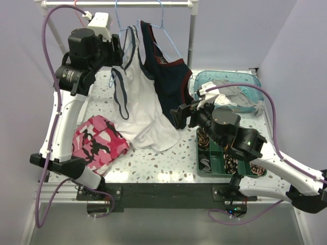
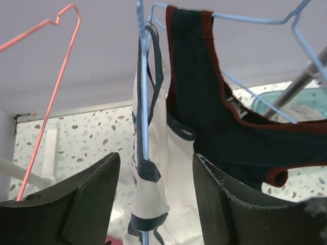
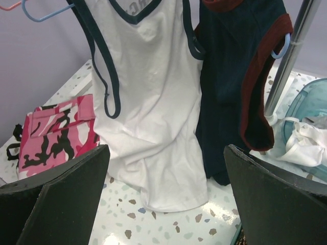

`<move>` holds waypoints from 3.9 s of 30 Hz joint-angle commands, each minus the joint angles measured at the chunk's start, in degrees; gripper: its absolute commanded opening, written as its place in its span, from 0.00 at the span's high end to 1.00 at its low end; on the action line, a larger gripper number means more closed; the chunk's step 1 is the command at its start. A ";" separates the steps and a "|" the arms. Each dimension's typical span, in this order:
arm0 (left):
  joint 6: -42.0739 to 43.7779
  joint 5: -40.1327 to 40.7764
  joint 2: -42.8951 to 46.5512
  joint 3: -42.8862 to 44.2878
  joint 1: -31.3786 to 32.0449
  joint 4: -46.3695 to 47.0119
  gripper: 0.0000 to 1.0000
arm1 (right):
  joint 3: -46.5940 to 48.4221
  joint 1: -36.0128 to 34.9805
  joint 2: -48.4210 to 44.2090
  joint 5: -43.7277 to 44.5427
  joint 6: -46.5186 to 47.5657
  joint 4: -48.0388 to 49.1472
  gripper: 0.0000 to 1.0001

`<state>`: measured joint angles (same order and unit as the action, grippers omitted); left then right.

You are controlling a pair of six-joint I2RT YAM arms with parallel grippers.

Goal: Place the tank top on the hanger

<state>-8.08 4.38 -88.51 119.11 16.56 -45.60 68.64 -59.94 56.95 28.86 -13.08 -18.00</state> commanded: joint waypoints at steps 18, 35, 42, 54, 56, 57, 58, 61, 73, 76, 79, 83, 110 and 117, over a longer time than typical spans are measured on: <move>-9.92 -3.08 21.09 -46.57 24.57 16.16 0.18 | -11.33 -0.09 -8.25 9.37 -4.15 0.68 0.01; -20.05 22.16 4.93 -71.64 33.54 30.46 0.08 | -16.43 0.00 -7.99 6.03 -6.69 0.95 0.02; -20.93 25.06 0.79 -75.86 31.52 39.00 0.26 | -16.43 0.00 -7.46 4.89 -7.13 1.04 0.01; -22.07 31.64 1.14 -74.48 23.35 40.95 1.00 | -15.29 0.00 -6.50 4.45 -6.43 1.56 0.02; -21.72 33.66 3.78 -71.14 21.33 40.33 1.00 | -14.42 0.00 -5.98 4.36 -6.17 1.56 0.02; -21.46 35.15 4.48 -69.73 20.72 40.33 1.00 | -14.15 0.00 -5.80 4.45 -6.08 1.65 0.02; -20.93 35.69 5.44 -68.41 19.58 40.85 1.00 | -13.80 0.00 -5.71 4.45 -5.73 2.17 0.02; -18.21 36.04 5.28 -62.70 18.16 44.18 1.00 | -12.75 0.00 -4.74 4.71 -5.11 2.18 0.02; -11.00 40.35 -10.53 -40.47 12.54 50.88 1.00 | -11.25 0.00 -3.25 5.24 -3.88 2.00 0.02; -11.00 38.69 -16.15 -38.34 11.57 49.82 1.00 | -11.51 0.00 -3.25 5.06 -4.14 1.57 0.02; -12.83 35.09 -20.73 -38.95 10.78 49.04 1.00 | -11.95 0.00 -3.60 4.89 -4.58 1.39 0.02; -14.95 31.75 -24.51 -42.37 10.69 50.08 1.00 | -12.13 0.00 -3.77 4.54 -5.20 0.86 0.02; -19.26 16.81 22.05 -66.19 28.35 30.49 0.00 | -14.67 0.00 -4.74 5.84 -6.43 1.74 0.01; -18.38 14.78 32.61 -73.23 28.35 30.49 0.00 | -20.65 0.00 -8.78 8.22 -8.27 2.71 0.01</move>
<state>-26.02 20.88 -59.24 47.81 44.80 -14.59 50.63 -59.94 50.59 33.74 -19.09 -17.52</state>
